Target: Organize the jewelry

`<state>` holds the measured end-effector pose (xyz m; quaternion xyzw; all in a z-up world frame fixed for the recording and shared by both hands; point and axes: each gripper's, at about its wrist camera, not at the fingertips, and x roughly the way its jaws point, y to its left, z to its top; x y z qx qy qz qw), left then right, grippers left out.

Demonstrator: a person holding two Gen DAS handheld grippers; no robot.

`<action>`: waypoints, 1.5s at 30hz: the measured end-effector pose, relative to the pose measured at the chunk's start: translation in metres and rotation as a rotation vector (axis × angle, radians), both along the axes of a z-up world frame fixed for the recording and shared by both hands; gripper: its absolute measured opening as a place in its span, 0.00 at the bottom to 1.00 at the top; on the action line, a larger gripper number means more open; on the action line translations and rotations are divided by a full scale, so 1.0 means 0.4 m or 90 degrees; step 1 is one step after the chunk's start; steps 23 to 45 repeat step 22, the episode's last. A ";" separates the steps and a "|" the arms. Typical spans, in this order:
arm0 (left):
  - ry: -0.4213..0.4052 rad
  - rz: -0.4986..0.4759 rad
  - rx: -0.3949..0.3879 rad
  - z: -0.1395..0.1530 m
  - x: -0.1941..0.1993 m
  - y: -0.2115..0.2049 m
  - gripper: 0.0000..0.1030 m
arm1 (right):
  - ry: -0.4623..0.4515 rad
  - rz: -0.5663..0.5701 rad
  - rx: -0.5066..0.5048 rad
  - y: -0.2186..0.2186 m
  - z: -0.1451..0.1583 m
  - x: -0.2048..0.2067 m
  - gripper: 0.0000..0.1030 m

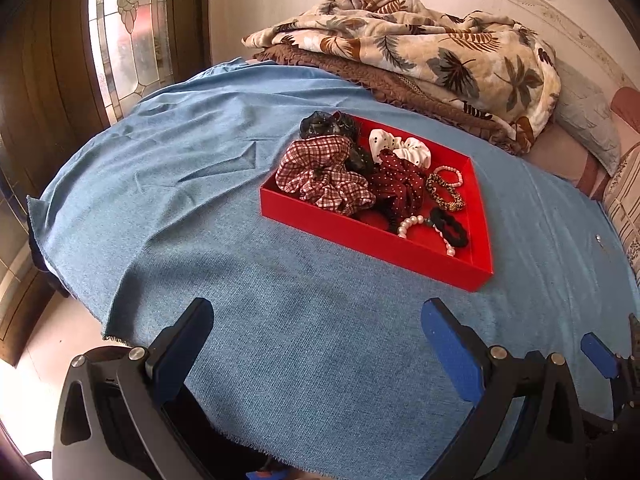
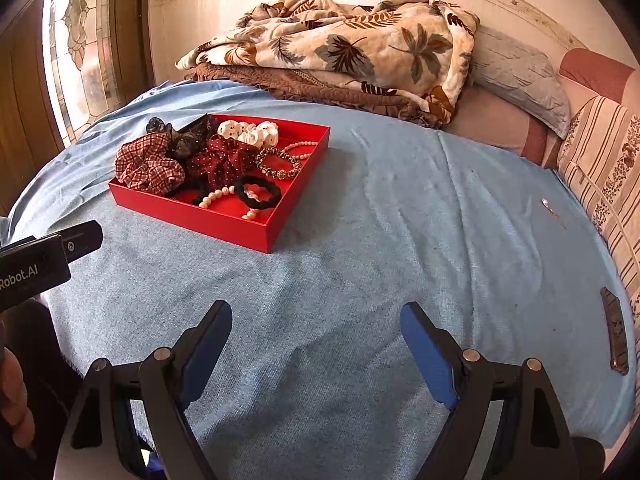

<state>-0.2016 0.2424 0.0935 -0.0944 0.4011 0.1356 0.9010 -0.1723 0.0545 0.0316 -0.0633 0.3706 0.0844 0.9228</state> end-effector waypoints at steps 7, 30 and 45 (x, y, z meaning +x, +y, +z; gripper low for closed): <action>-0.003 0.002 0.002 0.003 0.001 0.001 1.00 | -0.002 -0.001 -0.002 0.001 0.001 0.001 0.87; -0.036 -0.016 0.112 0.110 0.034 -0.018 1.00 | -0.007 0.013 0.042 -0.025 0.022 0.023 0.87; -0.036 -0.016 0.112 0.110 0.034 -0.018 1.00 | -0.007 0.013 0.042 -0.025 0.022 0.023 0.87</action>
